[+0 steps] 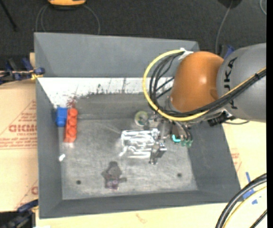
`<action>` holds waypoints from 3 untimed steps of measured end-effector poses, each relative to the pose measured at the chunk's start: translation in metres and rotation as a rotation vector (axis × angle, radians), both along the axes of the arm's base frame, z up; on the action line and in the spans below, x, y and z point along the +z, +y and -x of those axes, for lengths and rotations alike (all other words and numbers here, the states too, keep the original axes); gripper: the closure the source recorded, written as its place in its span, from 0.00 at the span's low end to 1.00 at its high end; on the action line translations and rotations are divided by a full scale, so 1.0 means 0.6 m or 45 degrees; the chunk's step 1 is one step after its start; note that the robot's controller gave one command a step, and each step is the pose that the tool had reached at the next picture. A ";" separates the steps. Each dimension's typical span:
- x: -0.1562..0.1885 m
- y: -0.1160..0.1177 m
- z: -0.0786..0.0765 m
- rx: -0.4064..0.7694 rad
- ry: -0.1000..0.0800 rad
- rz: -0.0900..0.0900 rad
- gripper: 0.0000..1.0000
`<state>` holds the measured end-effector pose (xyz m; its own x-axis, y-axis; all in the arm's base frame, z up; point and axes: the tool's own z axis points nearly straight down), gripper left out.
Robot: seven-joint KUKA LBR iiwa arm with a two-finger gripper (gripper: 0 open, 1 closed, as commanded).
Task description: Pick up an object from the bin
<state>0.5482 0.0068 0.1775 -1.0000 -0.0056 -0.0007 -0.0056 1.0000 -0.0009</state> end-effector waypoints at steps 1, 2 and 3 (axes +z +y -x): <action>-0.089 -0.021 -0.024 0.041 -0.011 -0.002 0.00; -0.175 -0.062 -0.046 0.043 -0.009 -0.004 0.00; -0.172 -0.062 -0.049 0.043 -0.005 -0.004 0.00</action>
Offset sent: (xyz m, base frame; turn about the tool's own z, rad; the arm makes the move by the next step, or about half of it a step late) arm 0.0218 -0.0242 -0.1075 -0.0503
